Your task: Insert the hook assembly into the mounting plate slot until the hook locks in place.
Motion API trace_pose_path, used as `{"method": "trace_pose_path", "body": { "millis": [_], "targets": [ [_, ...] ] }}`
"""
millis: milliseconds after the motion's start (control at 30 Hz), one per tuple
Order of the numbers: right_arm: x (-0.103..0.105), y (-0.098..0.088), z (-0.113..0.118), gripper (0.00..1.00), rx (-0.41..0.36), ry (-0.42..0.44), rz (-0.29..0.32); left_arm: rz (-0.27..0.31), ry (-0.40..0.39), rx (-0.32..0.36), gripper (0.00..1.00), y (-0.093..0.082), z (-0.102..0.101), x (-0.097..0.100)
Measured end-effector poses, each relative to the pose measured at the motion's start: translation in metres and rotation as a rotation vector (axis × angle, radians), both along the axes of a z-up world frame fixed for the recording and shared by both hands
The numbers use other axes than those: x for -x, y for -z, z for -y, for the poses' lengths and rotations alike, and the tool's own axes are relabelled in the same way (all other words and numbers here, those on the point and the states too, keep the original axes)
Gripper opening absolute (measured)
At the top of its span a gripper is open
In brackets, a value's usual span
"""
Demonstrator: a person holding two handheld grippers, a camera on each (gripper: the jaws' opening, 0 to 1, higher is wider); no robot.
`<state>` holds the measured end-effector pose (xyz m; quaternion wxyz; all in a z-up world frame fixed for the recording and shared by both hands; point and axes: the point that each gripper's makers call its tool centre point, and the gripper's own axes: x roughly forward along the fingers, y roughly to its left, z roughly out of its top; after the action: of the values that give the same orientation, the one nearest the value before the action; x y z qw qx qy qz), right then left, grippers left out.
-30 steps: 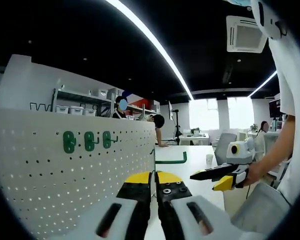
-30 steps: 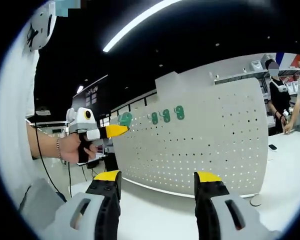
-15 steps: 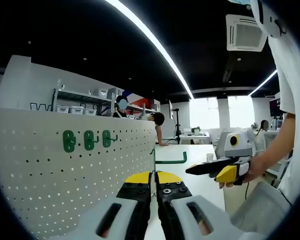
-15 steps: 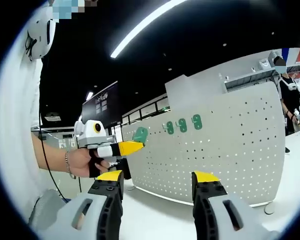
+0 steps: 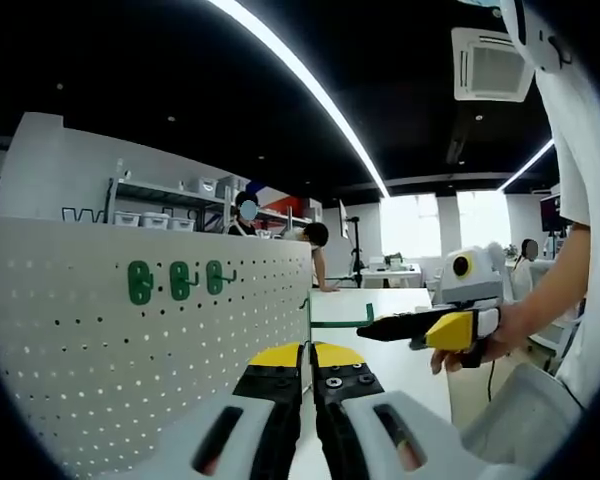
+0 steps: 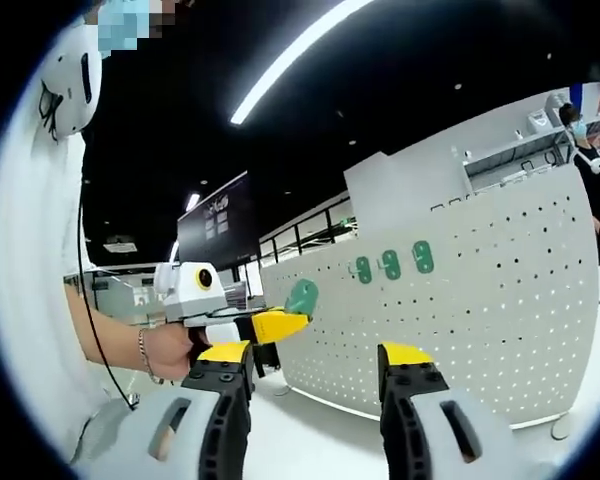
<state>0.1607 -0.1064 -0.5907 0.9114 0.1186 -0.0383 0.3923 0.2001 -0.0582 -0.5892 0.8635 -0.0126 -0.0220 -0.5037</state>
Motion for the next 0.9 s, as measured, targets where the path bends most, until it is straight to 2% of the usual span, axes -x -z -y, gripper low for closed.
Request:
{"method": "trace_pose_path", "body": {
  "millis": [567,900],
  "targets": [
    [-0.004,-0.017,-0.015,0.39,-0.044,-0.030,0.010,0.006,-0.011,-0.002,0.02,0.000,-0.001,0.002],
    [-0.011,-0.022,-0.027,0.30,-0.055,-0.040,-0.001,0.015,-0.022,-0.011,0.02,0.001,-0.001,0.003]
  ]
}}
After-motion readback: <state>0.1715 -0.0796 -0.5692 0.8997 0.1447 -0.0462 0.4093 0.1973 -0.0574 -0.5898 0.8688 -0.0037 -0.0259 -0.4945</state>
